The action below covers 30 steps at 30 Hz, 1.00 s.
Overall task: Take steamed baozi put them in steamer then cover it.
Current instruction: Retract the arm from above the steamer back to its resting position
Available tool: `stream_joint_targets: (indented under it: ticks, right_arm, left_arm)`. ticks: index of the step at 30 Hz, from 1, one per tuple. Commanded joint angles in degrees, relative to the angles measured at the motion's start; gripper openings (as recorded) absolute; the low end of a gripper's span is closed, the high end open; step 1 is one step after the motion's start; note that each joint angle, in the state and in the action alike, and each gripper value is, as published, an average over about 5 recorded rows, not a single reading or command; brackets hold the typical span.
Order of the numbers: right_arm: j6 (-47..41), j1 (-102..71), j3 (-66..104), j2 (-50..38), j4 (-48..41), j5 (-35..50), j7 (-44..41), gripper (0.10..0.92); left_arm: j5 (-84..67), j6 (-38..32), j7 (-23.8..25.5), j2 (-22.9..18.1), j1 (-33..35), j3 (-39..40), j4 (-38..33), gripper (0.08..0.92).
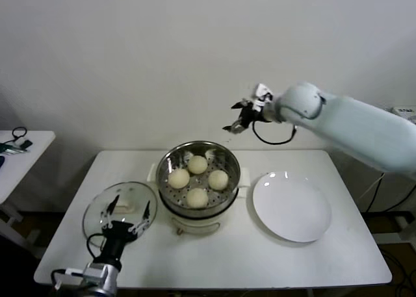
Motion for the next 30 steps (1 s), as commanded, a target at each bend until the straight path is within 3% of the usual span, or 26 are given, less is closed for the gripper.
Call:
stream_joint_targets:
  ticks: [1,8,20,22,27,30]
  right_arm:
    - [10.46,-49.92,50.53,-15.61,9.35,-5.77,13.30,0.823]
    - [27.63,-81.02,76.17,-4.75,10.46,-15.56,11.41,0.823]
    - [44.65,-95.66,83.91,19.25,7.67,-24.45,7.82,0.823]
    - [46.69,-96.84,83.68,21.82,7.27,-25.44,7.65,0.823]
    - [49.95,-99.99,82.97,26.54,6.83,-27.55,7.74,0.823]
    - [49.21,-101.86,82.57,28.09,6.88,-28.24,7.83,0.823]
  left_arm:
    - [0.20,-0.48,0.17,0.94,-1.56,0.48,1.89,0.823]
    - [0.84,-0.57,0.01,1.85,-0.83,0.84,2.11,0.823]
    - [3.71,-3.17,-2.11,3.46,1.07,-0.03,2.54,0.823]
    - [8.17,-4.15,-4.12,3.95,1.00,-0.17,2.79,0.823]
    - [32.62,-6.40,-15.73,6.81,0.15,-1.31,5.28,0.823]
    - [42.69,-6.42,-18.59,8.68,-0.70,-2.17,8.08,0.823]
